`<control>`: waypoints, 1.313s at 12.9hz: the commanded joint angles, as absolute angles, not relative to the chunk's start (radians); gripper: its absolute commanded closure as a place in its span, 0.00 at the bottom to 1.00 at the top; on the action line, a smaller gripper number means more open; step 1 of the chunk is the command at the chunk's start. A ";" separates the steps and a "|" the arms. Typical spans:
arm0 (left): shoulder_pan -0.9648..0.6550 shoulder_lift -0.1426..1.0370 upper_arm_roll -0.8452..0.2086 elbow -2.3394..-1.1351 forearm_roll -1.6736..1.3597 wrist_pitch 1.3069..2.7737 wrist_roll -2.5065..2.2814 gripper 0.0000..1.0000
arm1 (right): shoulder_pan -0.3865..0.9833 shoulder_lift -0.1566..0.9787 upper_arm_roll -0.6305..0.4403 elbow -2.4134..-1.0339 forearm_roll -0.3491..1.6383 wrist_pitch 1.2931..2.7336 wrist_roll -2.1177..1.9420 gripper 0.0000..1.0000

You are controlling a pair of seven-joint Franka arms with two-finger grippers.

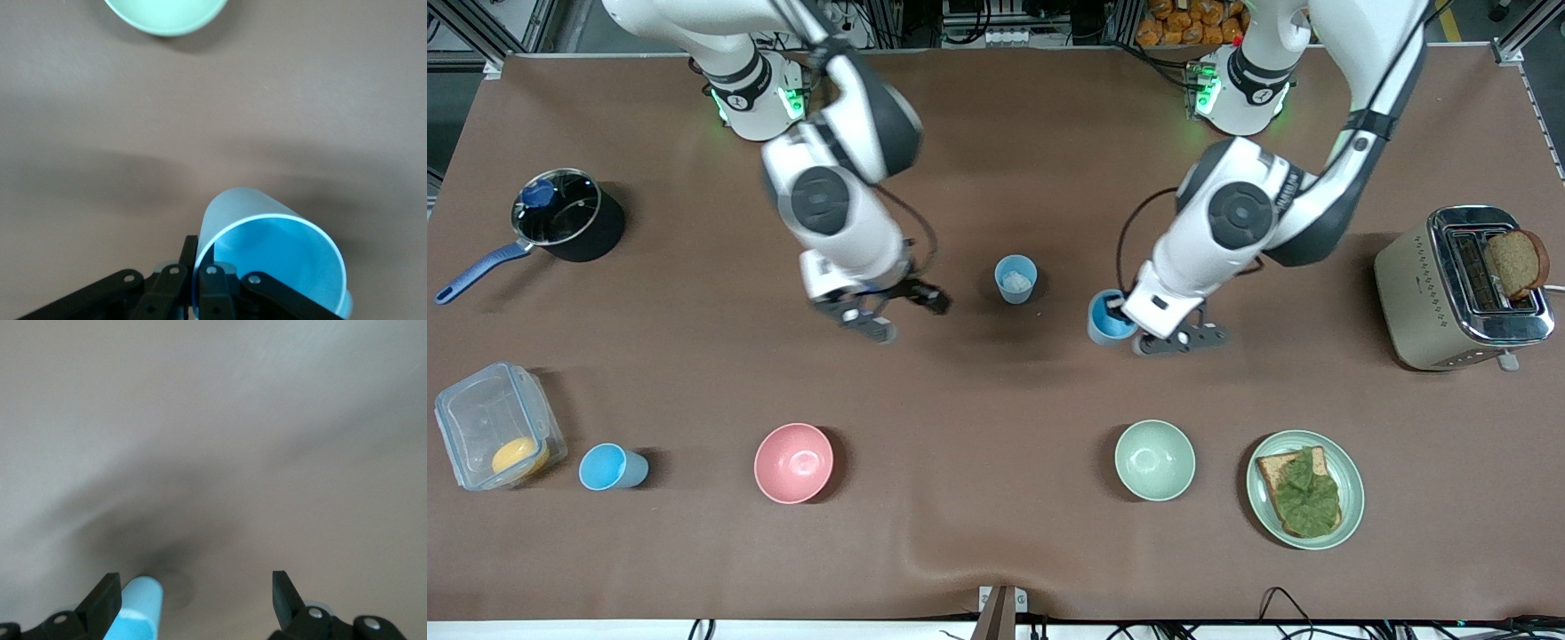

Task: Stack blue cups with both arms
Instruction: 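Release the cup and withdraw the right gripper while the left gripper approaches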

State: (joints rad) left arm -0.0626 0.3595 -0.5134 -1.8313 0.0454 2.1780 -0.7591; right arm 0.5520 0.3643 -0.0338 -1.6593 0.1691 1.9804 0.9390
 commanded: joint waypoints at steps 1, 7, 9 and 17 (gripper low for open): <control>-0.113 0.360 -0.532 -1.818 0.048 2.158 -0.883 1.00 | 0.421 0.305 -0.012 -1.648 0.170 1.886 0.841 0.00; -0.259 0.382 -0.531 -1.833 0.061 2.180 -1.055 1.00 | 0.218 0.155 -0.015 -1.646 0.160 1.708 0.452 0.00; -0.268 0.399 -0.531 -1.851 0.063 2.224 -1.072 1.00 | 0.143 0.129 -0.015 -1.646 0.158 1.668 0.327 0.00; -0.295 0.419 -0.531 -1.890 0.112 2.263 -1.114 1.00 | -0.070 0.081 0.024 -1.576 0.112 1.522 0.055 0.00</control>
State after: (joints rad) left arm -0.2876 0.4144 -0.5328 -1.8824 0.0795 2.2386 -1.0679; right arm -0.0037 0.0952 -0.0175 -1.6185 0.1277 1.5762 0.0839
